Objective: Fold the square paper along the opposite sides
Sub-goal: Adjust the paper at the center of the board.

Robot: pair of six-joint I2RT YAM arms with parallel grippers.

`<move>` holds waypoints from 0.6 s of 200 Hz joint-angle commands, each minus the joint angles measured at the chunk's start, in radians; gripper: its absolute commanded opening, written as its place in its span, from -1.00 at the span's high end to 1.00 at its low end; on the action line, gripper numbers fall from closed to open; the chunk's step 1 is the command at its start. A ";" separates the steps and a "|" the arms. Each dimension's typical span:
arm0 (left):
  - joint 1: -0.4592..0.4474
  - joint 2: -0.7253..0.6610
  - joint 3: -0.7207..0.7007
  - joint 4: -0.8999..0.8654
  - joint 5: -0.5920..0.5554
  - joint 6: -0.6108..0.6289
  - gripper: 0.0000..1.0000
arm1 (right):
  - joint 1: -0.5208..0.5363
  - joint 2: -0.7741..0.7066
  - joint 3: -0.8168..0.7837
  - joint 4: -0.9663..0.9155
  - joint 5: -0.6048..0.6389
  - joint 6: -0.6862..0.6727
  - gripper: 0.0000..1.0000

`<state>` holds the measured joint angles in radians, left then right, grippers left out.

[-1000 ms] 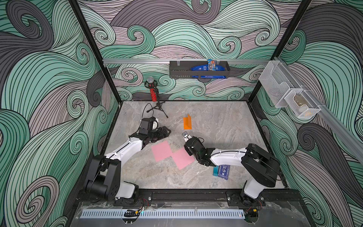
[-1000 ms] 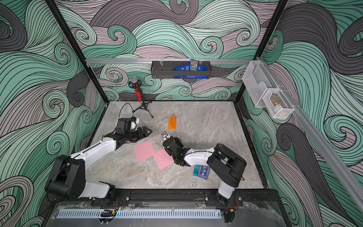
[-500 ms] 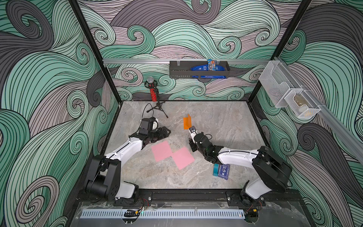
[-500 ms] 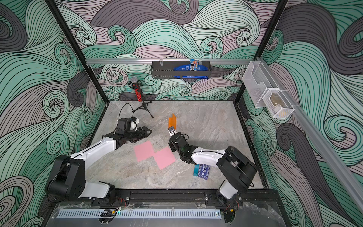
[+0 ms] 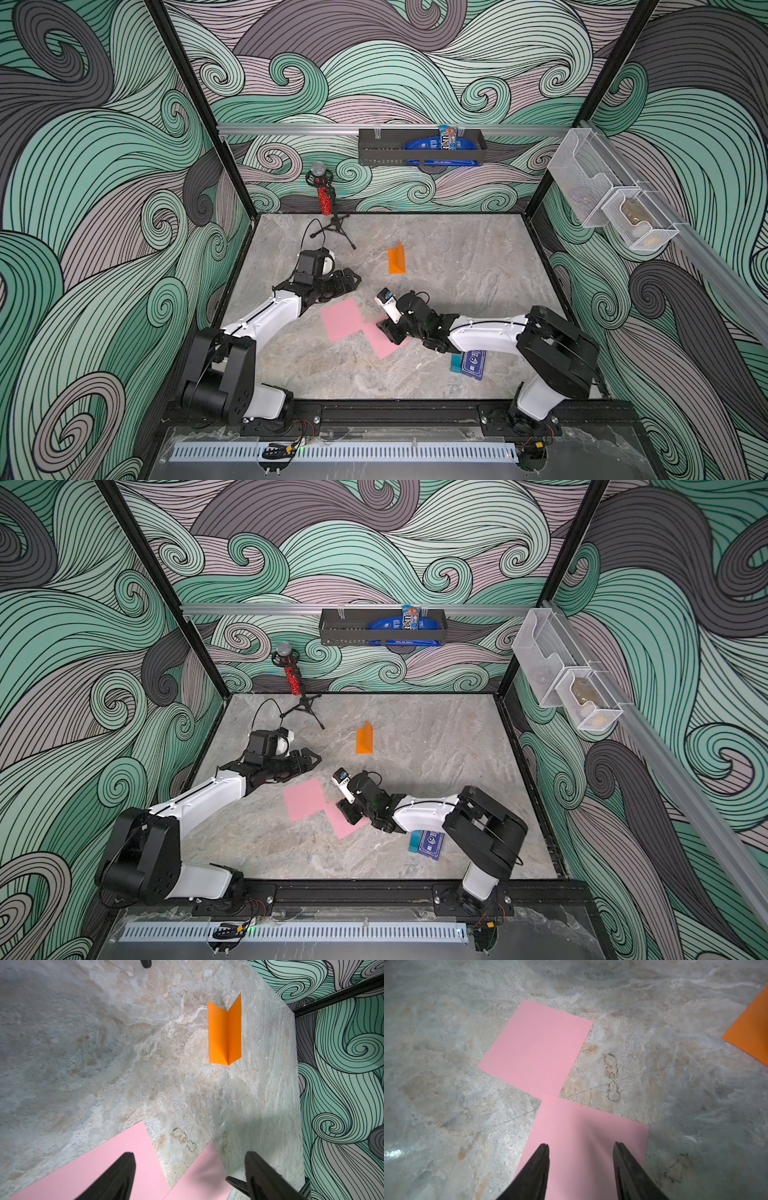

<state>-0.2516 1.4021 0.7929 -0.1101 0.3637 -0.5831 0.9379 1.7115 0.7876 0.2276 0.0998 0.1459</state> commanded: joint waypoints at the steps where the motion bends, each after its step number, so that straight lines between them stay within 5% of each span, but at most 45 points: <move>1: -0.006 -0.025 -0.013 -0.014 -0.011 0.021 -0.70 | 0.003 0.073 0.051 -0.066 0.087 0.021 -0.01; 53: -0.014 -0.017 -0.026 -0.012 -0.014 0.022 -0.70 | 0.003 0.127 0.054 -0.085 0.243 0.070 0.05; 120: -0.057 0.011 -0.018 -0.009 -0.020 0.011 -0.70 | -0.053 0.107 0.006 -0.203 0.401 0.344 0.07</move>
<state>-0.2775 1.4033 0.7647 -0.1127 0.3592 -0.5831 0.9150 1.8133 0.8211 0.1535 0.4255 0.3771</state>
